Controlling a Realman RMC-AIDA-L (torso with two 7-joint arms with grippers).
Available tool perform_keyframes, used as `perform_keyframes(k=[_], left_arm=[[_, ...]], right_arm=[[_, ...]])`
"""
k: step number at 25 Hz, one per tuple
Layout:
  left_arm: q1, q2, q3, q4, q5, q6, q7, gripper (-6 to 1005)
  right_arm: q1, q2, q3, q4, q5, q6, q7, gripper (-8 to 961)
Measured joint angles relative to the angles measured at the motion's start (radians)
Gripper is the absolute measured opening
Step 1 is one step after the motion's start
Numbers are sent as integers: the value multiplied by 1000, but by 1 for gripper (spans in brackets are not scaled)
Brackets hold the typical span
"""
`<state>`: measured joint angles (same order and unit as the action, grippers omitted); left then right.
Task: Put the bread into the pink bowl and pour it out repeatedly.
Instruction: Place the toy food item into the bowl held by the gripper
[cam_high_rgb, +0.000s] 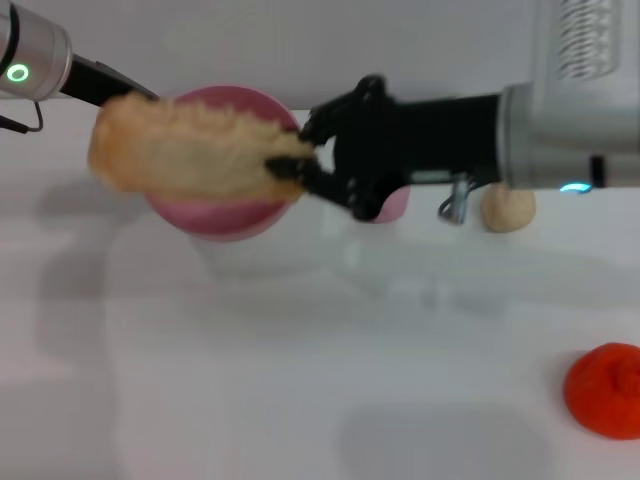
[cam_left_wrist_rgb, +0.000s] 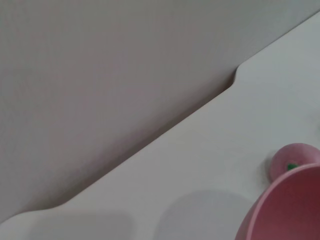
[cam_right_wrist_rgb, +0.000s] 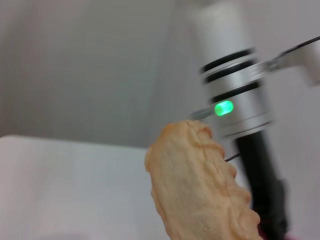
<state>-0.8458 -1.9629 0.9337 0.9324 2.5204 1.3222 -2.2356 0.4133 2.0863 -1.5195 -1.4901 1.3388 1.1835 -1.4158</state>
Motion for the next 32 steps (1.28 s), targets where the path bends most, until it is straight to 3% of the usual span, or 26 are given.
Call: perform_keyframes(k=[7, 14, 22, 26, 32], left_arm=[[-7, -1, 0, -19, 0, -3, 1, 45], [-6, -9, 0, -28, 0, -6, 1, 45], [-23, -29, 11, -29, 0, -4, 1, 45], [-32, -36, 26, -31, 0, -4, 1, 45], [-45, -39, 37, -32, 0, -6, 1, 45]], right_arm=[[-33, 0, 93, 37, 73, -24, -80, 167], [-46, 0, 111, 82, 104, -106, -149, 164], [-13, -5, 32, 199, 215, -228, -270, 161], [4, -6, -56, 252, 222, -374, -306, 159], [16, -6, -108, 281, 223, -448, -307, 154]])
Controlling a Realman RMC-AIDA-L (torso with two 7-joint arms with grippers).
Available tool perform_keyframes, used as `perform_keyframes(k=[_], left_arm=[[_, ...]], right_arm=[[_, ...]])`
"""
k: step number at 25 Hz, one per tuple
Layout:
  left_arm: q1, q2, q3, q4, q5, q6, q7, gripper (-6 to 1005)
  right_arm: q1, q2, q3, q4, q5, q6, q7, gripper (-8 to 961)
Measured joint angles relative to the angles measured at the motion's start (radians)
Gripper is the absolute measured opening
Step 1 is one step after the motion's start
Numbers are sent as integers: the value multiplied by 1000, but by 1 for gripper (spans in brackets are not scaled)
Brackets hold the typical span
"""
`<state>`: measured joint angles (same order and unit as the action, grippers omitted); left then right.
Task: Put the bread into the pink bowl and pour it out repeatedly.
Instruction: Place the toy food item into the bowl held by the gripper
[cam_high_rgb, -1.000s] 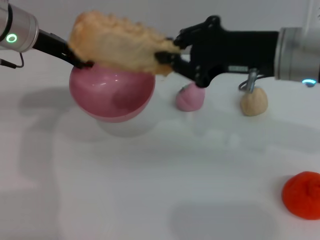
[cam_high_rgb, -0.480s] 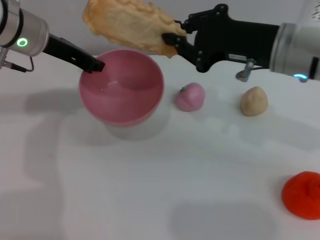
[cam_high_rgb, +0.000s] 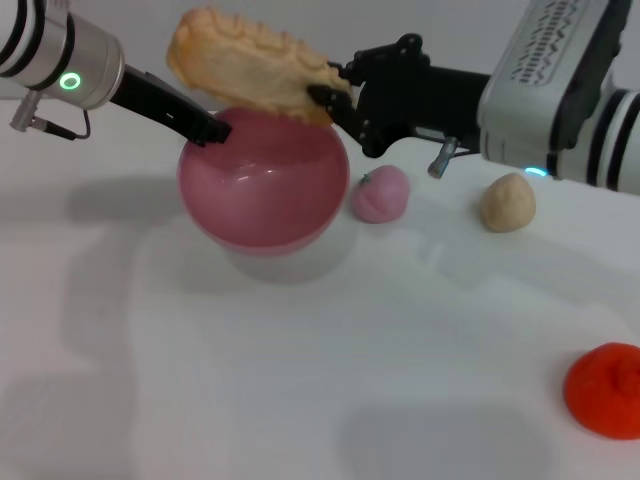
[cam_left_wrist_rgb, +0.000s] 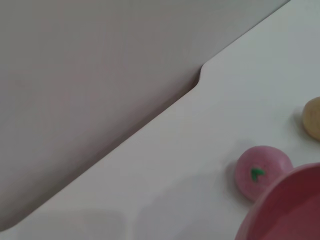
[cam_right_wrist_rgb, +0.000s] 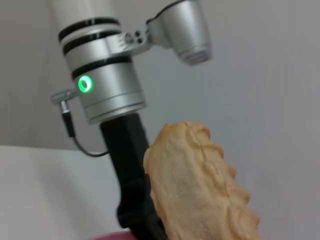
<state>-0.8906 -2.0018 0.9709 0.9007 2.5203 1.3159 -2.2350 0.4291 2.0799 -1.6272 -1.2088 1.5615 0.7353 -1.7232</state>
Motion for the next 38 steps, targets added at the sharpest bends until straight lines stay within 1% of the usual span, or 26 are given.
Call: perform_keyframes(k=[8, 16, 22, 28, 33, 38], left_arm=[[-10, 0, 1, 0, 0, -5, 0, 45], [-11, -1, 11, -3, 0, -24, 1, 44], [-7, 1, 12, -3, 0, -28, 1, 44], [-7, 6, 12, -3, 0, -28, 1, 44], [-9, 10, 12, -3, 0, -30, -2, 44], [-13, 13, 9, -3, 23, -43, -7, 44]], right_arm=[[47, -3, -44, 53, -6, -10, -2, 151], [58, -6, -83, 51, -37, 0, -35, 150], [49, -8, -91, 35, -47, 4, -41, 321], [33, -6, -122, 18, -79, 18, -45, 410], [8, -6, -125, -7, -80, 17, -45, 486], [-23, -6, -126, -46, -85, 19, -43, 498]])
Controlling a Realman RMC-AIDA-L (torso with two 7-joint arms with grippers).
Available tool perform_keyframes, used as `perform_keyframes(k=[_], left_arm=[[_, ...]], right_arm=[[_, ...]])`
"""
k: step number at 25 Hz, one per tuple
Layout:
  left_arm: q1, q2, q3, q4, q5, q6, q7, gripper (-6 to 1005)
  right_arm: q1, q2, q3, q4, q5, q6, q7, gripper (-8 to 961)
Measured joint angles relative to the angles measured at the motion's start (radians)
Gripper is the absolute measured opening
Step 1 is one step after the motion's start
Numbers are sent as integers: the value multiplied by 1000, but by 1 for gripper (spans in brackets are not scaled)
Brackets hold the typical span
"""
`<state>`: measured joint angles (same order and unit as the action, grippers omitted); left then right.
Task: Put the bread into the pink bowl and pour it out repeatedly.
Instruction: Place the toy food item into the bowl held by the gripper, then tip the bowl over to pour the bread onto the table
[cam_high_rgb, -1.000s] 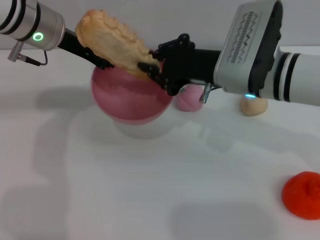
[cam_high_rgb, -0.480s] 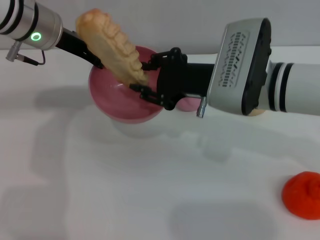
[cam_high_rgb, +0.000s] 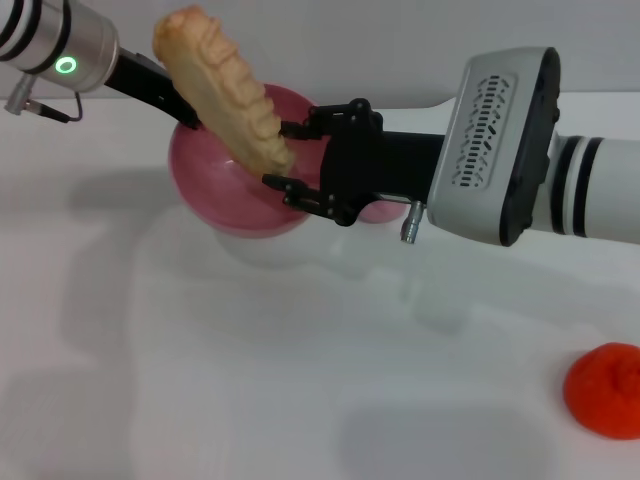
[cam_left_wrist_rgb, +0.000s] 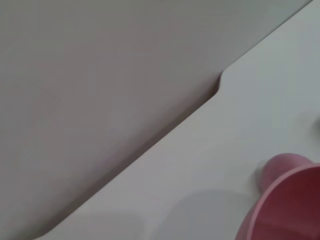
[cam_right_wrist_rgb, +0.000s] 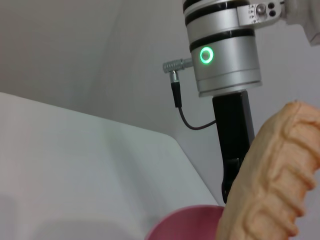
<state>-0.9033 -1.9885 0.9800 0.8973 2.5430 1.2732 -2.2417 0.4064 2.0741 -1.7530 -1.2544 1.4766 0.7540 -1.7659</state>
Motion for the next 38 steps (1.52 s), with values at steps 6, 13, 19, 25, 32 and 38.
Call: perform_keyframes(k=[6, 13, 19, 25, 32, 38], left_arm=[[-2, -2, -7, 0, 15, -3, -2, 44], [-3, -3, 2, 0, 15, -3, -2, 44], [-5, -7, 3, -2, 16, -3, 0, 44], [-8, -10, 3, -18, 16, -4, 5, 44], [-12, -19, 11, -18, 16, -8, 8, 44], [-13, -68, 118, 47, -3, -28, 6, 44]], right_arm=[[-22, 1, 6, -9, -4, -5, 9, 518], [-33, 4, 10, -12, 0, -33, 11, 652], [-64, 10, 24, -68, 52, -130, -9, 679], [-103, 13, 71, -111, 256, -120, -176, 677], [-132, 18, 129, -44, 622, -124, -451, 675], [-107, 9, 214, 155, 978, -116, -720, 673]])
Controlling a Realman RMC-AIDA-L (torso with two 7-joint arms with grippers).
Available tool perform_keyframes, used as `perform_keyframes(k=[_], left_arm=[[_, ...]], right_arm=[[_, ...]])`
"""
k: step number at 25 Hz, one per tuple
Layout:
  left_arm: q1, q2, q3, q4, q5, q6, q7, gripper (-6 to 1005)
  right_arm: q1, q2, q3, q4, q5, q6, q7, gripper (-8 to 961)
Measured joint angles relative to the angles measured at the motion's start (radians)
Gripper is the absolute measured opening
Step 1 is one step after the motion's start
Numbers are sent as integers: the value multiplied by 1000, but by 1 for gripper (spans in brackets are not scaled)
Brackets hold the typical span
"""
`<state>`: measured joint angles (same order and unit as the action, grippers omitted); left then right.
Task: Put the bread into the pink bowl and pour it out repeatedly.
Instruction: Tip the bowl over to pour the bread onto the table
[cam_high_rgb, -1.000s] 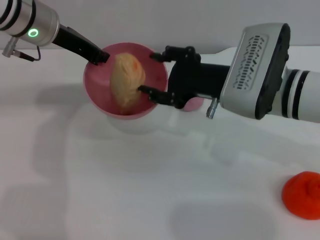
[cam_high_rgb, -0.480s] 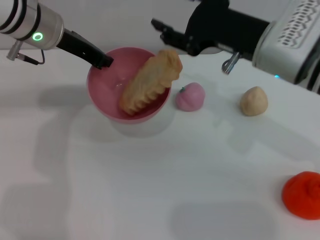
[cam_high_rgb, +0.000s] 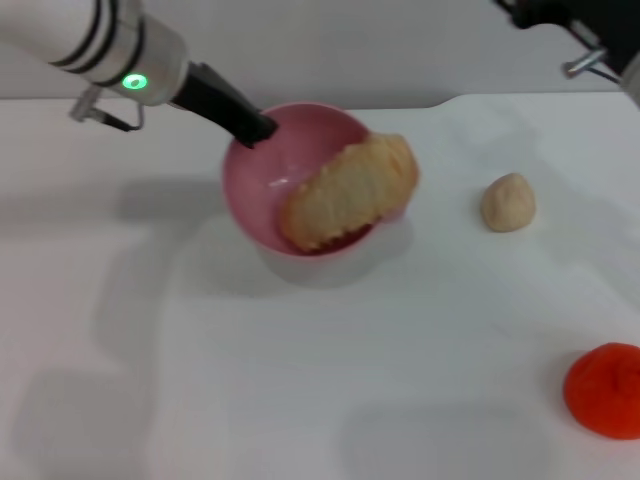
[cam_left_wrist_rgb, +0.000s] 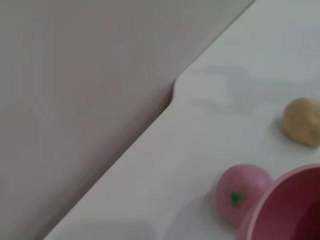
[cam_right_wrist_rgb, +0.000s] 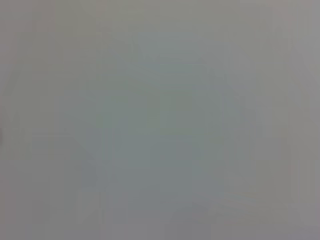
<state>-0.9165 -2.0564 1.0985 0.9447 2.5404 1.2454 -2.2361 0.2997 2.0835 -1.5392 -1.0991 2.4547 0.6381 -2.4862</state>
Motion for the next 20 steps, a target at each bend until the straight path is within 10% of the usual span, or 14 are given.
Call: perform_keyframes(k=[20], left_arm=[[17, -11, 480, 5, -371, -401, 0, 44]], right_arm=[[-51, 0, 381, 281, 202, 363, -126, 671]])
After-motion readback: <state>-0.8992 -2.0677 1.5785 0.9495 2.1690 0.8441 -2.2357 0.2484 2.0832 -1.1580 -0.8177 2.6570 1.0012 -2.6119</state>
